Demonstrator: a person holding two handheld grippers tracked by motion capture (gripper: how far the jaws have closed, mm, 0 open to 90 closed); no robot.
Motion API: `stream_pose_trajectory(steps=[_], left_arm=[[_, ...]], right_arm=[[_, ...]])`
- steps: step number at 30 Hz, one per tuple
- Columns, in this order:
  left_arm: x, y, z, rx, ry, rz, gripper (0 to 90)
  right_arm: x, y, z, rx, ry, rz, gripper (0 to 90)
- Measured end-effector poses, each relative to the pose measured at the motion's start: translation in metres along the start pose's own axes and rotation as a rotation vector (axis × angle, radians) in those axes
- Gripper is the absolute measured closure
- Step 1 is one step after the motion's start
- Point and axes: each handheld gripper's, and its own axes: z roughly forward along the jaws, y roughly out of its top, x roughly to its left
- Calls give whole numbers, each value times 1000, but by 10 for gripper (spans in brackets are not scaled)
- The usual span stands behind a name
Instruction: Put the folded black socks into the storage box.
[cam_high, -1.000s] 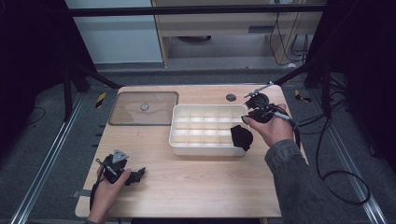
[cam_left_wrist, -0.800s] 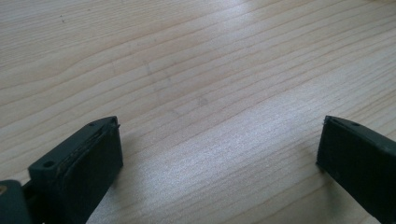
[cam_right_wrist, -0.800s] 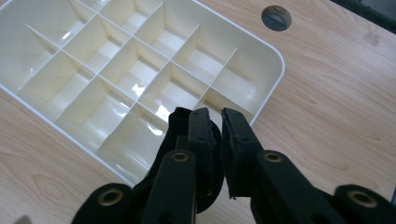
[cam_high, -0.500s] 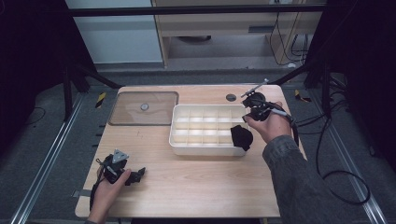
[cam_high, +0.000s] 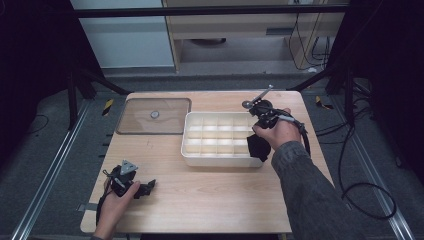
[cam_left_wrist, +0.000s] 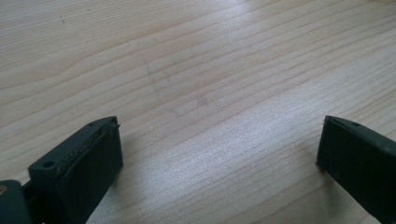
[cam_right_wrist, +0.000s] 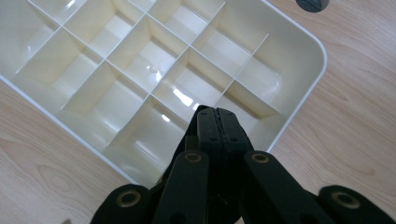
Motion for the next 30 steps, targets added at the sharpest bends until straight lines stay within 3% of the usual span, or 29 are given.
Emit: stream_pose_trajectory(steps=[17, 30], left_arm=[[0, 0, 0, 2, -1, 2, 0], [-1, 0, 0, -2, 1, 1, 0]], right_arm=[[-2, 0, 20, 56, -5, 3, 900], [6, -4, 18, 36, 18, -6, 900]])
